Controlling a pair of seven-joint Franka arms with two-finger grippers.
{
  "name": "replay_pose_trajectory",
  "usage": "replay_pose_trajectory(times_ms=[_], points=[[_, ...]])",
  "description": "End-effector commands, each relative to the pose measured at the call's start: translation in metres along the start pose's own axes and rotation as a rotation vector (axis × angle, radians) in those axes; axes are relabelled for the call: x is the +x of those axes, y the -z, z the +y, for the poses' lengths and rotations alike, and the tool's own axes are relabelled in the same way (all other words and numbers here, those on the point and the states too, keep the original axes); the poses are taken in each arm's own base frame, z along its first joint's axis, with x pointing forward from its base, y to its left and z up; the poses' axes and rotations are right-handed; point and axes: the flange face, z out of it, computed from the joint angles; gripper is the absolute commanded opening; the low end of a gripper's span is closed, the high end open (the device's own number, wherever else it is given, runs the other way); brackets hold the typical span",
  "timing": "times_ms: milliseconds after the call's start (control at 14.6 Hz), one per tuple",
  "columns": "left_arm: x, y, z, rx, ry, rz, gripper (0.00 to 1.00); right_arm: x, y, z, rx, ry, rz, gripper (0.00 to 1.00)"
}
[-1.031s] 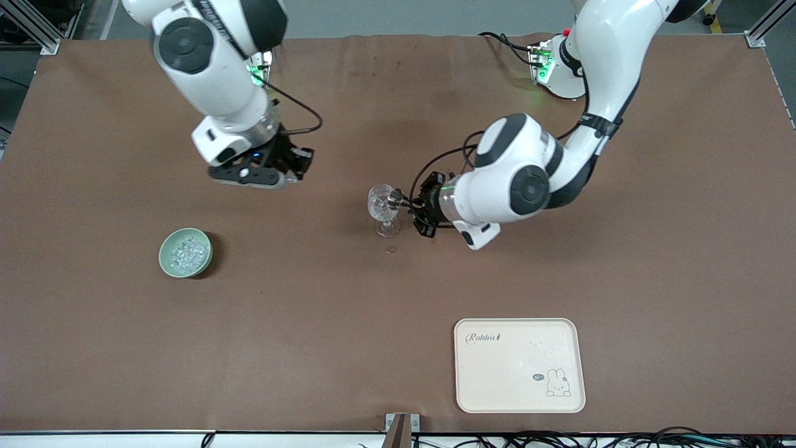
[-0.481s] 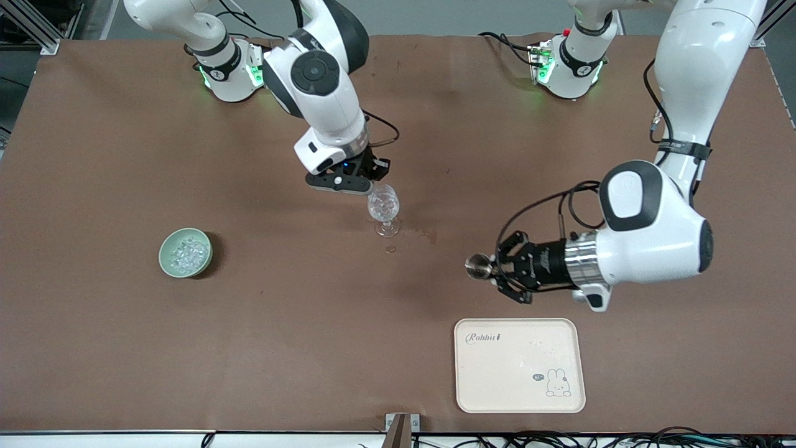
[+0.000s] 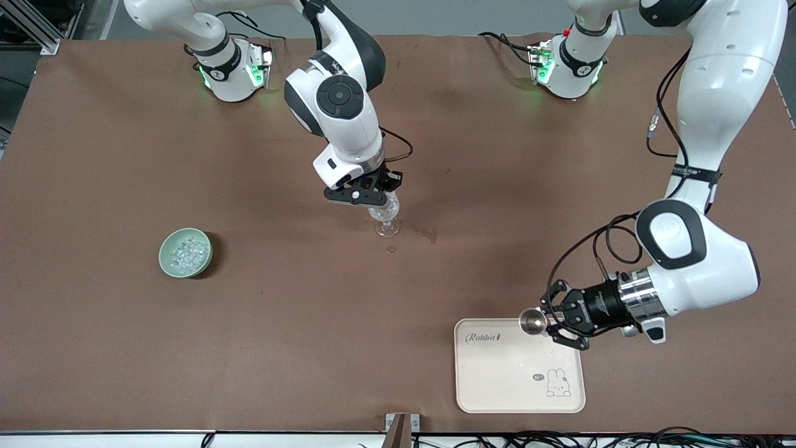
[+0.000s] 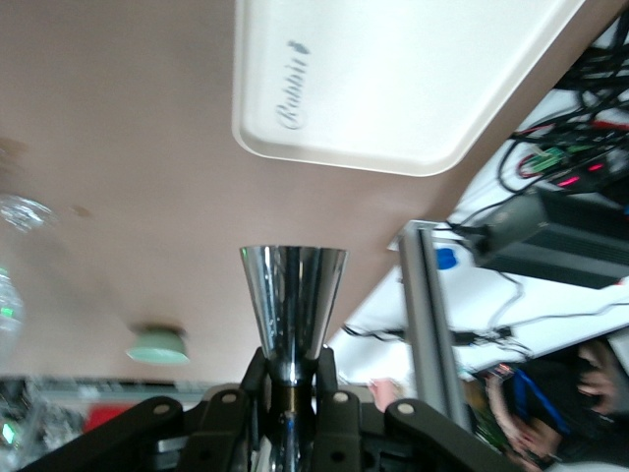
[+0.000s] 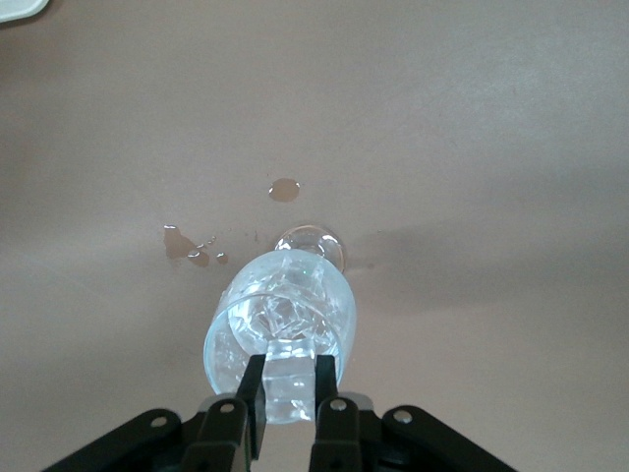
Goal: Pour wine and add ice with both arms
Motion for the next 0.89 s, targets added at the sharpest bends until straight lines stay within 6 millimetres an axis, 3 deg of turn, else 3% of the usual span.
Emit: replay_pose_trajectory(times_ms=[0,69,137,206,344,687,756,824], points=[[0.046,0.002,0.026,-0.053,0.084,-0.121,0.01,0.0,0.005,-0.005,-0.01,-0.01,0.019,0.17],[0.068,0.006,0.031,-0.07,0.082,-0.15,0.01,-0.002,0.005,-0.006,-0.011,-0.01,0.019,0.2],[0.086,0.003,0.032,-0.086,0.058,-0.182,0.01,-0.002,0.005,-0.006,-0.011,-0.01,0.019,0.34],[0.1,-0.003,0.032,-0.093,0.06,-0.209,0.01,-0.002,0.005,-0.006,-0.014,-0.008,0.023,0.56],[0.143,-0.006,0.038,-0.122,0.116,-0.263,0.01,-0.001,0.007,-0.007,-0.015,-0.003,0.032,0.73],[0.195,-0.035,0.03,-0.14,0.1,-0.315,0.01,0.003,0.013,-0.006,-0.012,-0.007,0.036,0.76],[0.207,-0.037,0.028,-0.144,0.095,-0.315,0.01,0.011,0.017,0.001,-0.012,-0.019,0.044,0.76],[0.219,-0.044,0.023,-0.125,0.078,-0.352,0.01,0.034,0.037,0.027,-0.038,-0.027,0.096,0.78]])
